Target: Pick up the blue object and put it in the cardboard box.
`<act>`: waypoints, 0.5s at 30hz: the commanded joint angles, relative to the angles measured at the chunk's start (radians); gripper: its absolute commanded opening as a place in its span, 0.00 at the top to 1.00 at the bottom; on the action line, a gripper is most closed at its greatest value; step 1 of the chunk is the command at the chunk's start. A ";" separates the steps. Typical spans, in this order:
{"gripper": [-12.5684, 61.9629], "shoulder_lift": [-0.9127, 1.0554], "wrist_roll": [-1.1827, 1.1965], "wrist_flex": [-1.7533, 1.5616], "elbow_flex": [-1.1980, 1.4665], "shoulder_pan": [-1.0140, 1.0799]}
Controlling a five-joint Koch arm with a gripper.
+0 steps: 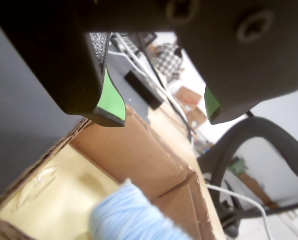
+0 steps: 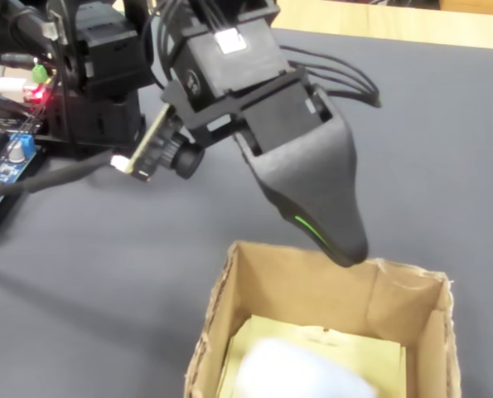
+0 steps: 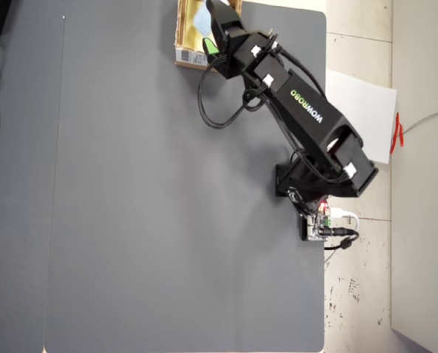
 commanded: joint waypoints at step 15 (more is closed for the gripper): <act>0.38 0.265 0.595 -0.169 0.164 -0.357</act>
